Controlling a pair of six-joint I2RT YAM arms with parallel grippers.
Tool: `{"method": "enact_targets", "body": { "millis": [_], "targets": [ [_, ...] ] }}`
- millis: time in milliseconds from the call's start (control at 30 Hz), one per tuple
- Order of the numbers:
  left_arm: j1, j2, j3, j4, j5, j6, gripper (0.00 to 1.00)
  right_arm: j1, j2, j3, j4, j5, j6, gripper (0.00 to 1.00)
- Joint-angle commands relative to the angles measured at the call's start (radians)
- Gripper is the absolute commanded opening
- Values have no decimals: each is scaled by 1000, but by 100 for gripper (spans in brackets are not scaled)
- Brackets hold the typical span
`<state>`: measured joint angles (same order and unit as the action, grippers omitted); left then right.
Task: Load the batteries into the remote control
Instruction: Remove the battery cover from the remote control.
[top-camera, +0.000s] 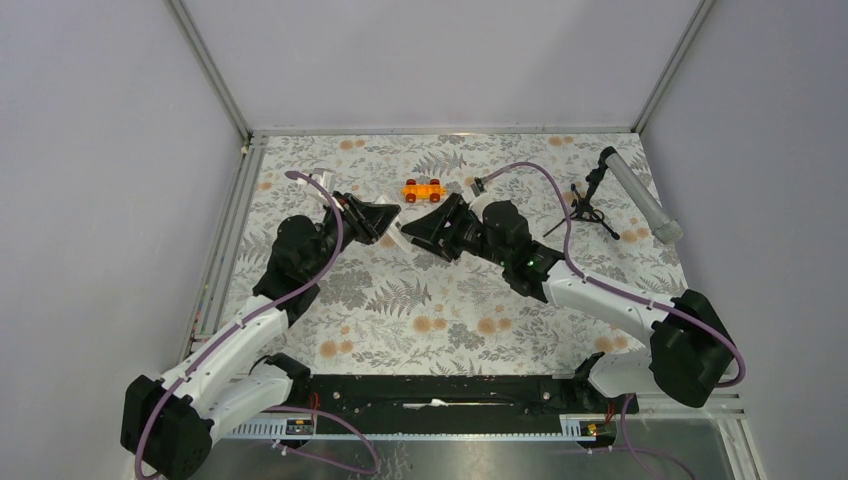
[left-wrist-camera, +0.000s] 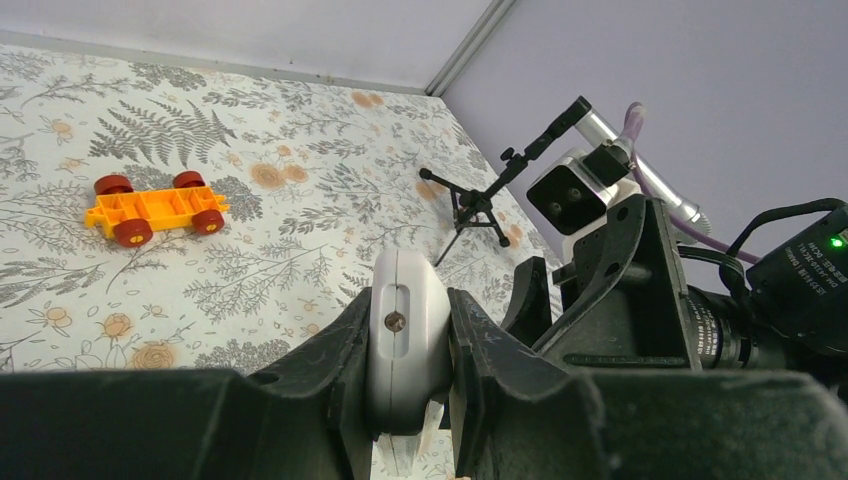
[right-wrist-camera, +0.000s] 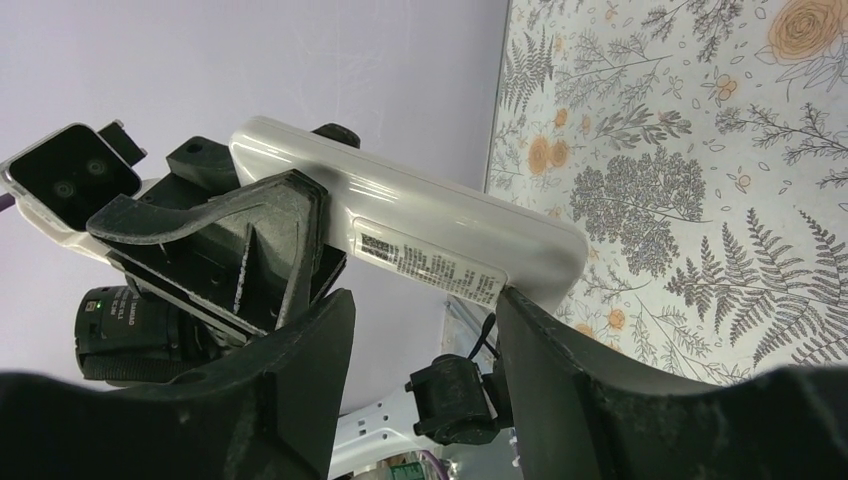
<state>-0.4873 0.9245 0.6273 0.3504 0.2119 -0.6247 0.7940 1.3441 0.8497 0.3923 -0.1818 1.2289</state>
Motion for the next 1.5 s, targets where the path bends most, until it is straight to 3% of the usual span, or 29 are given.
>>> {"method": "enact_targets", "body": {
  "millis": [0,867,1067,1233,1467],
  "targets": [
    [-28,-45,29,96,26,-18,0,-4,30,42,-34,85,-17,63],
    [-50,-50,-5,162,76,-88,0,-4,146,73,11,107,41,63],
    [-50,-50,-12,173,76,-161,0,-4,157,5,204,69,67,63],
    [-49,-63,31,78,61,-226,0,-20,156,-82,439,11,89,63],
    [-50,-63,70,-7,103,-257,0,-37,157,-118,631,-92,76,63]
  ]
}}
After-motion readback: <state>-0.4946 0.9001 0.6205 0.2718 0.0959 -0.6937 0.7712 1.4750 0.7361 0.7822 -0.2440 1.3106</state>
